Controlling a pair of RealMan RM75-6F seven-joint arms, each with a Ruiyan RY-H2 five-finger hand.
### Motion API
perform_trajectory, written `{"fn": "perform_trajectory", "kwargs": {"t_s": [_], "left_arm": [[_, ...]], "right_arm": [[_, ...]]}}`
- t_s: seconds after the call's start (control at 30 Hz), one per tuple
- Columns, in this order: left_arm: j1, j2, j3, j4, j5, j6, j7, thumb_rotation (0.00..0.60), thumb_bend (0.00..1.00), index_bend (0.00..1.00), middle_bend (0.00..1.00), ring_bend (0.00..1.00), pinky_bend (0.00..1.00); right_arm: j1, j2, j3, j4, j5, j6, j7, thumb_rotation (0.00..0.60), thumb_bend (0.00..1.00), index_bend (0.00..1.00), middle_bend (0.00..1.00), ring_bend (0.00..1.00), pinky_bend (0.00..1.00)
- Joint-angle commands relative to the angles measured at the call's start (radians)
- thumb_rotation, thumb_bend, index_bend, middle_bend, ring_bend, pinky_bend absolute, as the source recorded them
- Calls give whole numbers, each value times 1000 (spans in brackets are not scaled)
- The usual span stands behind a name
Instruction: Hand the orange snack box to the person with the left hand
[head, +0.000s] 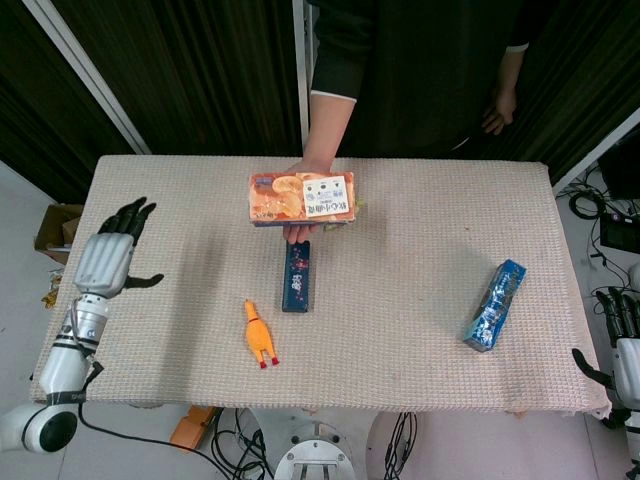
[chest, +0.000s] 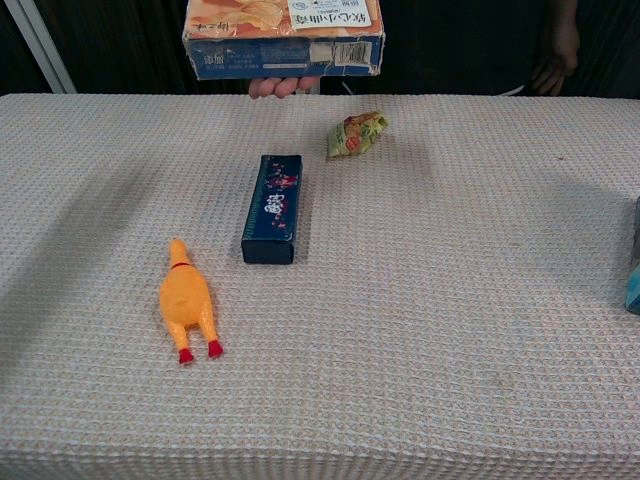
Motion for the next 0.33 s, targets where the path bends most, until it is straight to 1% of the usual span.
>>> {"fn": "perform_trajectory", "kwargs": {"t_s": [0.03, 0.07, 0.13, 0.17, 0.23, 0.33], "left_arm": [[156, 13, 163, 4, 218, 144, -98, 600, 8, 0, 0, 40, 166], [183, -3, 182, 30, 255, 182, -97, 600, 7, 0, 0, 40, 166], [258, -55, 220, 118, 331, 294, -56, 600, 5, 0, 0, 40, 166], [286, -79, 228, 154, 347, 333, -48, 600, 4, 0, 0, 40, 165], [335, -115, 236, 213, 363, 391, -67, 600, 2, 0, 0, 40, 163], [375, -141, 228, 279, 371, 441, -99, 600, 2, 0, 0, 40, 162]], "right_arm": [[-4, 8, -5, -13, -9, 8, -6, 600, 146, 0, 0, 0, 0], [-6, 9, -6, -16, -10, 11, -9, 600, 146, 0, 0, 0, 0], [-10, 10, -9, -23, -13, 18, -20, 600, 146, 0, 0, 0, 0], [-11, 10, -11, -26, -16, 20, -24, 600, 145, 0, 0, 0, 0], [-11, 11, -16, -30, -21, 17, -32, 600, 146, 0, 0, 0, 0], [-10, 10, -23, -33, -26, 10, -43, 600, 146, 0, 0, 0, 0]]}}
